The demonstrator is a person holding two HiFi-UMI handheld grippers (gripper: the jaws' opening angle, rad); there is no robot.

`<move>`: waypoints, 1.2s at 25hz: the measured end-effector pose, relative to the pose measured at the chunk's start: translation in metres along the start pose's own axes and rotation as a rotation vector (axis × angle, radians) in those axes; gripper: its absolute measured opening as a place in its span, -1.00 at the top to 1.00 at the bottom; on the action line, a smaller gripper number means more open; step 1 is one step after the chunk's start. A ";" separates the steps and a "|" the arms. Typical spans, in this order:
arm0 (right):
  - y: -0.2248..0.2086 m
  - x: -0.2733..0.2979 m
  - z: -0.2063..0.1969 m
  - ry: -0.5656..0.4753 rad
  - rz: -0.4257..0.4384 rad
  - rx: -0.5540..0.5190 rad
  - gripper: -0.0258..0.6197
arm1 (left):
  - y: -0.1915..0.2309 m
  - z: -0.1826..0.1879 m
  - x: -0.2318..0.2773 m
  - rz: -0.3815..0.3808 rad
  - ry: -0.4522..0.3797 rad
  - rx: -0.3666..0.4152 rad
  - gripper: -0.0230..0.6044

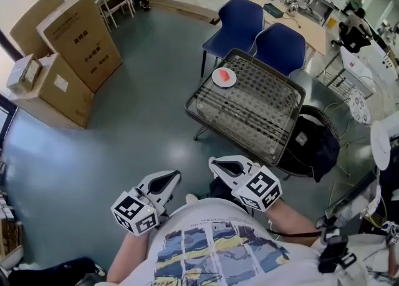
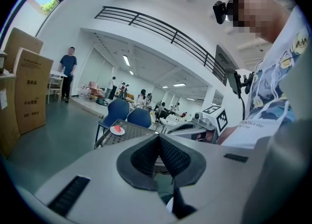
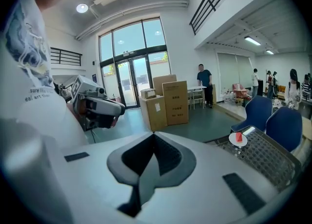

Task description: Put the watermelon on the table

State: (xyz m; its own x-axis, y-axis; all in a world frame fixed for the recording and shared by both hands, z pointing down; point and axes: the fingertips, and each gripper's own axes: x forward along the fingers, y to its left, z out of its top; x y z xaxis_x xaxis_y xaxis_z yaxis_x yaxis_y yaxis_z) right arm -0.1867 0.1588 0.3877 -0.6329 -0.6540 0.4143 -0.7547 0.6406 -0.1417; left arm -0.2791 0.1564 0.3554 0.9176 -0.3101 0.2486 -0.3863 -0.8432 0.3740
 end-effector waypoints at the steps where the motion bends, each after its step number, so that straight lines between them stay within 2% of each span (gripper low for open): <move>1: 0.000 0.000 0.000 0.000 -0.001 -0.002 0.89 | 0.000 -0.001 0.001 0.000 0.000 0.000 0.90; 9: 0.003 0.002 0.001 0.001 0.013 -0.006 0.89 | -0.006 -0.003 0.005 -0.005 0.020 0.031 0.90; 30: 0.003 0.008 0.002 0.016 0.025 -0.018 0.89 | -0.002 -0.008 0.012 -0.008 0.050 0.010 0.90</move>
State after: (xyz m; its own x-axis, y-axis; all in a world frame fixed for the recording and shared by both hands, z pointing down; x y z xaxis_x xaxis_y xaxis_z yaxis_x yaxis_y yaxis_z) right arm -0.1940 0.1548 0.3889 -0.6489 -0.6313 0.4247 -0.7353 0.6639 -0.1365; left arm -0.2681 0.1575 0.3651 0.9145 -0.2815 0.2905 -0.3782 -0.8499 0.3671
